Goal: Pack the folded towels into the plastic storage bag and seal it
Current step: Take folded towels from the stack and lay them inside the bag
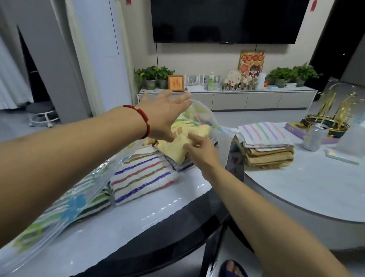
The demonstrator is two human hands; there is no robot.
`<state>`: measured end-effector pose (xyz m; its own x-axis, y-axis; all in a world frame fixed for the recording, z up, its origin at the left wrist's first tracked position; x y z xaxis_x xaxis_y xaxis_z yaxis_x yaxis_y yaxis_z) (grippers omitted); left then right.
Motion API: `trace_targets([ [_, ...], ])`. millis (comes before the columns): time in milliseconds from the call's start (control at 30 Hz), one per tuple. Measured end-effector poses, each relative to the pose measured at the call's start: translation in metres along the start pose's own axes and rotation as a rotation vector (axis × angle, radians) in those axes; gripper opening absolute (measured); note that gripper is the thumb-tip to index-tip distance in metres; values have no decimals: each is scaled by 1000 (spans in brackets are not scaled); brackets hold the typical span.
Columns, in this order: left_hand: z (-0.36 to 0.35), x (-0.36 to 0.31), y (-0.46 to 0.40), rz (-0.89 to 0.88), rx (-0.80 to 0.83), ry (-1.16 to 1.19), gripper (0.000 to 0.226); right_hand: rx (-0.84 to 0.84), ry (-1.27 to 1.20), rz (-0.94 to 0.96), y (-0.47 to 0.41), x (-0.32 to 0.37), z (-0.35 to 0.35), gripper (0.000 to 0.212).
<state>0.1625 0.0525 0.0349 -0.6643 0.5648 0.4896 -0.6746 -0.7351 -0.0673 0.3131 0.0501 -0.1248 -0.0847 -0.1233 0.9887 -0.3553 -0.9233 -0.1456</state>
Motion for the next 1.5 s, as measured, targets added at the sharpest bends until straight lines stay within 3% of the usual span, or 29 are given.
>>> trace_targets([
  [100,-1,-1,-1,1,-7,3,103,64,127,61,1,-5,8,55],
  [167,-2,-3,-2,1,-10,13,104,74,192,-8,-1,-14,15,50],
  [267,-4,-9,-3,-13,-11,15,103,68,218,-132,-4,-19,26,63],
  [367,-8,-16,-5,-23,-2,35,100,102,440,-50,-3,-11,37,57],
  [500,-13,-24,-10,-33,-25,23,96,56,660,162,13,6,70,27],
  [667,-24,-42,-24,-61,-64,60,89,-222,530,339,21,8,152,33],
  [800,-33,-61,-40,-101,-103,48,86,-499,705,179,-6,-18,218,30],
  [967,-41,-72,-59,-113,-160,41,81,-378,966,30,-61,-39,266,43],
  [1233,-50,-81,-66,-54,-243,103,71,-319,888,-297,-137,-53,276,49],
  [1367,-51,-81,-64,-57,-243,129,67,-360,1078,-94,-146,-49,267,30],
  [1433,-51,-78,-61,-46,-235,135,61,-352,955,-63,-151,-43,267,32],
  [1500,-52,-76,-54,-33,-231,143,49,-358,712,-189,-153,-34,269,51],
])
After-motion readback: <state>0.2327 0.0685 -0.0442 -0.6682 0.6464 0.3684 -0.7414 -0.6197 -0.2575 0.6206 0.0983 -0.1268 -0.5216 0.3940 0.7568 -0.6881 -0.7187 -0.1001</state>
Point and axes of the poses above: each hand's wrist, its own y-axis away from the middle knuckle, its own z-axis out of the back of the hand, x = y × z, the point moved 1 cm from there along -y, towards the middle knuckle, and after that the axes turned 12 degrees about -y, right-handed, at the moved point
